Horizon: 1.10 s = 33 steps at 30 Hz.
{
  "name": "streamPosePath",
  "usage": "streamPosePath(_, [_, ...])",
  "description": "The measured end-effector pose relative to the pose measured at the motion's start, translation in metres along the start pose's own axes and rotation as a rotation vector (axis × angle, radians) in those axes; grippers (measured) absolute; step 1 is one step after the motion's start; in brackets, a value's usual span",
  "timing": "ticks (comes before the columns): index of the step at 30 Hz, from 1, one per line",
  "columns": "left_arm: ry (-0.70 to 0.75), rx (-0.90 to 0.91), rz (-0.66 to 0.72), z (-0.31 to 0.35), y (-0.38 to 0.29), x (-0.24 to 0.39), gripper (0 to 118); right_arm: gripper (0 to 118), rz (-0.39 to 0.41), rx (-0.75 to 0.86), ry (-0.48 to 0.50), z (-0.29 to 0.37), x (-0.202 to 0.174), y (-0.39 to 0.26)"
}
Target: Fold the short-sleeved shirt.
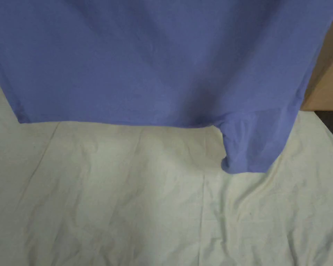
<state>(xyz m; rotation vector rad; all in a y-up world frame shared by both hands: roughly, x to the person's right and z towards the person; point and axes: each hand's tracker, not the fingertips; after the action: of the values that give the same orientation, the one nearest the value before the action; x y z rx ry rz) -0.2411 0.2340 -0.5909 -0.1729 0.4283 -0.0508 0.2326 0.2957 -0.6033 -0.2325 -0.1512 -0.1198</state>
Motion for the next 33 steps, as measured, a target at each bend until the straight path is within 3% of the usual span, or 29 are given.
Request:
streamPosePath(4, [0.021,0.025,-0.020,-0.046,0.006,0.022,1,3,0.024,0.053,-0.026,-0.049,-0.019,0.010])
streamPosePath(9, [0.090,0.092,-0.058,-0.087,0.005,0.044,1,3,-0.014,0.071,-0.024,-0.096,-0.030,0.006])
streamPosePath(14, [0.106,0.111,-0.013,-0.118,-0.009,0.058,1,3,-0.064,0.181,-0.041,-0.129,-0.040,-0.024])
streamPosePath(17, [0.112,0.117,-0.009,-0.135,-0.030,0.061,1,3,-0.033,0.194,-0.045,-0.147,-0.044,-0.049])
streamPosePath(21, [0.117,0.079,-0.029,-0.151,-0.076,0.064,1,3,-0.009,0.113,-0.038,-0.169,-0.038,-0.091])
streamPosePath(26, [0.098,-0.020,-0.084,-0.150,-0.154,0.075,1,3,-0.081,-0.021,-0.032,-0.183,-0.020,-0.152])
streamPosePath(33, [-0.003,-0.203,-0.094,-0.111,-0.253,0.060,1,3,-0.029,-0.212,-0.042,-0.158,0.023,-0.248])
